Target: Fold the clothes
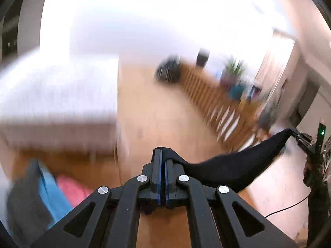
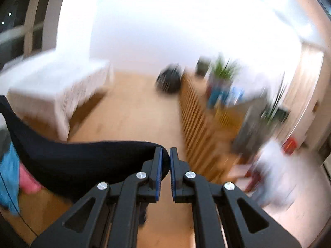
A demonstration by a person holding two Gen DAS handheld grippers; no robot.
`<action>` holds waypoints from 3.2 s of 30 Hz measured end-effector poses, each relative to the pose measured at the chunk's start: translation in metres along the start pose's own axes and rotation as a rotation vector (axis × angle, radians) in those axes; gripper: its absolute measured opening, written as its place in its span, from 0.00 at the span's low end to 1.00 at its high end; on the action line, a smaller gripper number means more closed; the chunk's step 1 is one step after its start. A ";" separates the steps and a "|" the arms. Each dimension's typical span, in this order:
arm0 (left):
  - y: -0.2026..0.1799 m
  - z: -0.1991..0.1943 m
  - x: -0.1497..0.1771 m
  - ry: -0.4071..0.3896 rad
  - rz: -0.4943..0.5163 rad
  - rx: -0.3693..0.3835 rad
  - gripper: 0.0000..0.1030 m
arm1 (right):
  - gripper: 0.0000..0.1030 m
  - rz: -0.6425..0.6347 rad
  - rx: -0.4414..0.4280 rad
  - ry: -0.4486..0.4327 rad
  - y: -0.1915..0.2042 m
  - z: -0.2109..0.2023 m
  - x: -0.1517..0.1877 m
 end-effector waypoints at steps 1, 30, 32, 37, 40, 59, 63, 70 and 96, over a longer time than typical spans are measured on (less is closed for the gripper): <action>-0.008 -0.020 -0.028 -0.049 0.020 -0.007 0.01 | 0.07 0.007 0.024 -0.041 -0.013 -0.014 -0.026; 0.021 0.003 0.552 0.680 -0.074 0.030 0.02 | 0.07 0.158 -0.126 0.687 0.073 -0.088 0.548; 0.019 0.002 0.567 0.705 -0.058 0.028 0.02 | 0.07 0.133 -0.123 0.700 0.076 -0.086 0.554; 0.016 -0.007 0.583 0.723 -0.057 0.038 0.01 | 0.07 0.043 -0.123 0.697 0.081 -0.087 0.544; 0.016 -0.015 0.584 0.729 -0.036 0.038 0.02 | 0.07 -0.016 -0.125 0.702 0.086 -0.098 0.536; 0.013 -0.027 0.562 0.873 0.133 0.085 0.07 | 0.28 -0.179 -0.263 0.884 0.092 -0.155 0.523; -0.008 0.022 0.552 0.851 0.183 0.135 0.07 | 0.29 -0.142 -0.272 0.841 0.109 -0.093 0.519; -0.016 0.087 0.557 0.840 0.151 0.157 0.07 | 0.29 -0.041 -0.264 0.871 0.116 -0.014 0.543; 0.163 0.291 0.323 0.464 0.030 -0.118 0.14 | 0.29 -0.168 -0.088 0.721 0.136 0.235 0.396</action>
Point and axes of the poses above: each gripper's, at about its wrist camera, not at the fingertips, and z roughly the way its jaws point, y to its left, x to its underside, the point moved 9 cm from there along z, roughly the way its jaws point, and after that the axes turned 2 degrees about x, right-handed, at the moved point
